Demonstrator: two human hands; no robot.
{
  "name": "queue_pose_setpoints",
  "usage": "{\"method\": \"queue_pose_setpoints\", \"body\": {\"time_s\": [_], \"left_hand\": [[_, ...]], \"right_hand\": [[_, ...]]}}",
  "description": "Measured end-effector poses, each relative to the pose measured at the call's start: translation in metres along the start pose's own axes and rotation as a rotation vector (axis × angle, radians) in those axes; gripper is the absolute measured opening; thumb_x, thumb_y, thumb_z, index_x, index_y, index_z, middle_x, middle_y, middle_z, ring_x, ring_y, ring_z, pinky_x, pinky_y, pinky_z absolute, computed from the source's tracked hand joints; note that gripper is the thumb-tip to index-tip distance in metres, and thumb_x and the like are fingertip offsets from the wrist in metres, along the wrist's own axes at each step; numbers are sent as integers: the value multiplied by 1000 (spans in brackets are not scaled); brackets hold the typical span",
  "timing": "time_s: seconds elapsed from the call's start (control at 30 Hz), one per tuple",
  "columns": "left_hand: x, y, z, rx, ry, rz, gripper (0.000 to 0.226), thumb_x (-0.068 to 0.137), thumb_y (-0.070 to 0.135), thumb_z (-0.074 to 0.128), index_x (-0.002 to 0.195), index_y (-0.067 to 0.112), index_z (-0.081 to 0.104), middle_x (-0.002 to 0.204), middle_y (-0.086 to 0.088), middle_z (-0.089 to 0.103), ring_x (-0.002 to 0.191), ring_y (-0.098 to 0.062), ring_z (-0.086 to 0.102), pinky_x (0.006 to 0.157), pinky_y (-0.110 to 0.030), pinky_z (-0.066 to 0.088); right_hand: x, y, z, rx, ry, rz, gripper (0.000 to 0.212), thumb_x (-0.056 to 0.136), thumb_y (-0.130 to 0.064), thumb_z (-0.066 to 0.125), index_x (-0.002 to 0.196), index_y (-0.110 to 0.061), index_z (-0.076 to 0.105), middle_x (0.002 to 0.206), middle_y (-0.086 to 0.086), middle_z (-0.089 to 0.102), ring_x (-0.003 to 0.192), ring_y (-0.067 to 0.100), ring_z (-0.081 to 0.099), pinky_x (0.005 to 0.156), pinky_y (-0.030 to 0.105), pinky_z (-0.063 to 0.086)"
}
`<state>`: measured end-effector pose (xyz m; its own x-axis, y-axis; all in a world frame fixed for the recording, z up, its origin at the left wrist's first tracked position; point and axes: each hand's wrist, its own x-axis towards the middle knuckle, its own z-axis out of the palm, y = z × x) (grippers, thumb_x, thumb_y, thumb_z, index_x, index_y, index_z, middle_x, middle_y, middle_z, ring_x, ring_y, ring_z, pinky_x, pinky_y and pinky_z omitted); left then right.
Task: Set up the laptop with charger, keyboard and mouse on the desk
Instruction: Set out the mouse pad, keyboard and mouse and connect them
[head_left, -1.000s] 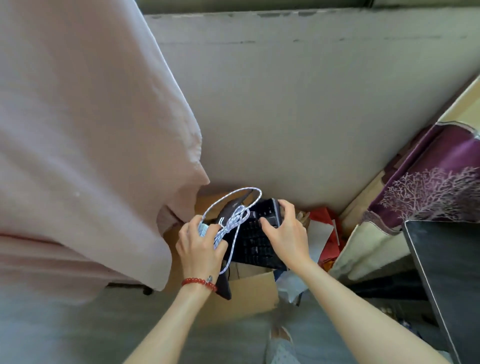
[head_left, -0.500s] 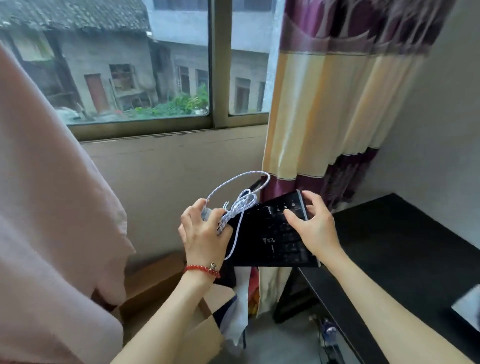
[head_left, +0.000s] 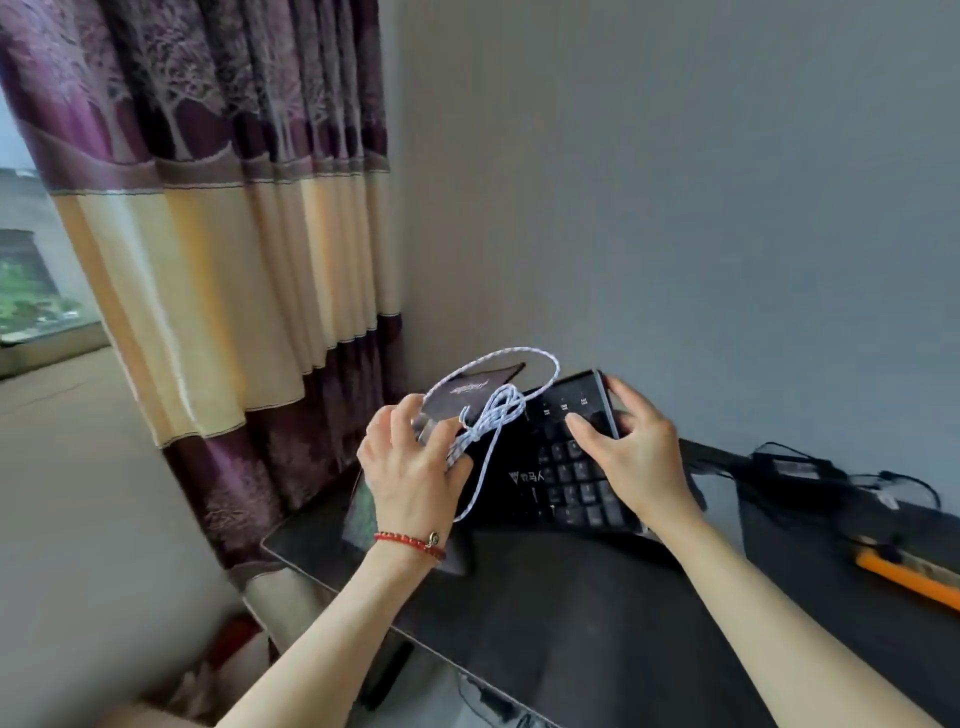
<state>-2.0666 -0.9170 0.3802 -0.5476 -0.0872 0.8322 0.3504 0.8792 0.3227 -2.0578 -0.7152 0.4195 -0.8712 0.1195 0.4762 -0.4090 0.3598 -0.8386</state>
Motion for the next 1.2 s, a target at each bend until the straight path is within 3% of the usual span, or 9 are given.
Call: {"method": "queue_pose_setpoints", "body": {"time_s": [0.07,0.23,0.4,0.53,0.73,0.87,0.97,1.07,1.2], "left_hand": [[-10,45,35,-46,-41,49,24,60,14,65,84,15,67,115,-3,38,101,-27,36,71,-44,40],[-46,108,93,-114,-177,82,26,57,7,74,81,13,66,114,-5,39,100,-29,36,72,-48,41],[-83,168,138,-182,-290,138,24,60,7,71,82,14,62,116,-7,40,103,-31,37,75,-49,40],[-97,203,160,-199,-350,195,30,60,11,69,86,18,57,117,-7,40,103,-31,37,75,-49,41],[-125,216,180,-101,-535,275,32,53,10,76,82,19,67,113,-12,57,98,-38,49,72,-50,45],[-152,224,198,-27,-704,309,31,49,12,78,77,20,67,106,-15,65,95,-36,50,70,-48,46],[-173,228,210,28,-874,323,32,46,14,82,75,20,69,106,-14,66,88,-41,60,67,-49,48],[-193,233,220,70,-1010,331,37,43,14,85,77,20,71,106,-14,67,87,-42,62,63,-50,51],[-221,236,232,79,-1161,262,36,73,17,67,108,20,63,136,-13,47,117,-43,43,87,-53,39]], "right_hand": [[-9,18,-48,-69,46,29,41,75,-22,72,101,-51,58,79,-31,70,76,-7,67,67,4,48],[-31,60,-118,-155,66,94,48,76,-24,72,121,-31,57,91,-35,63,88,-13,61,82,3,44],[-51,102,-188,-175,146,213,49,78,-24,70,104,-61,52,79,-29,69,73,-4,65,68,4,47],[-65,133,-220,-110,188,295,38,81,-21,67,113,-39,60,83,-14,74,74,3,68,66,8,50],[-102,191,-244,-87,218,473,31,86,-16,61,96,-46,62,85,-16,72,78,-4,64,66,3,45],[-130,243,-249,-124,176,682,24,91,-21,55,111,-33,58,96,-2,69,77,4,61,79,21,48],[-146,283,-249,-294,40,874,43,94,-28,48,133,-10,44,118,8,62,102,18,59,91,33,45],[-160,310,-244,-379,-20,995,48,96,-27,44,138,-6,34,130,16,55,120,32,50,99,37,41],[-168,332,-235,-441,-66,1111,54,97,-26,41,140,3,25,132,26,46,123,38,44,98,39,37]]}}
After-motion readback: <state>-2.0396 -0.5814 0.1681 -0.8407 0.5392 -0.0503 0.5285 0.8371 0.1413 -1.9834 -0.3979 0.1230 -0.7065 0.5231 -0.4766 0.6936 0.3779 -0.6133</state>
